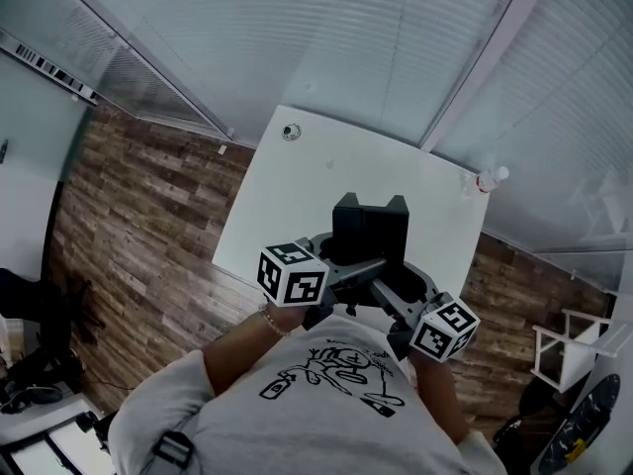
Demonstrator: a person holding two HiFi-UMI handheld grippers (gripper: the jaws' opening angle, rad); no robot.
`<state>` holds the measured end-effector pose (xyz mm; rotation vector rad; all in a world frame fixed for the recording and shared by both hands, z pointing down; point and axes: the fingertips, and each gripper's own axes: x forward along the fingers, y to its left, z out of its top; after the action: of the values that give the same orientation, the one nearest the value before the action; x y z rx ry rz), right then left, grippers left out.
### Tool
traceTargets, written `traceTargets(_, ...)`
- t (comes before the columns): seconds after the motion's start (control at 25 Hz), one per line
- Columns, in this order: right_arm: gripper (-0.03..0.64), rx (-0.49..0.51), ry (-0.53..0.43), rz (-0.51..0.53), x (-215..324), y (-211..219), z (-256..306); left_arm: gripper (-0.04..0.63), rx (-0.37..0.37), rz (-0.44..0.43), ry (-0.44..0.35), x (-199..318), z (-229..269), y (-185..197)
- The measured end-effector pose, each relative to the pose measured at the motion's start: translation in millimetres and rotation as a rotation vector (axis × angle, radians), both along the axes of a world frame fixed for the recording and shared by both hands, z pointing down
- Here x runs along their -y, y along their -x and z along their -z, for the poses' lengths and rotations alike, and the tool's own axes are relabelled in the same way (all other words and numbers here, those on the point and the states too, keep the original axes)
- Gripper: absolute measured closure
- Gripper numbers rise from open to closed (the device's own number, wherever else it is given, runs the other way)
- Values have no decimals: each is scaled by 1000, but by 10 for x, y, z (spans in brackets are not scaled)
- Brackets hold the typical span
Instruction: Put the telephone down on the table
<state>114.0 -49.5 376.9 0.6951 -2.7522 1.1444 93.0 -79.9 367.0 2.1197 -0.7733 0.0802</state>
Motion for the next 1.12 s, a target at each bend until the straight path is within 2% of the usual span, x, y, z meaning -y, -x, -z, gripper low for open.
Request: traceTargets(1.12, 393, -15, 35, -84, 36, 315, -148, 285, 2, -97, 13, 51, -148, 285)
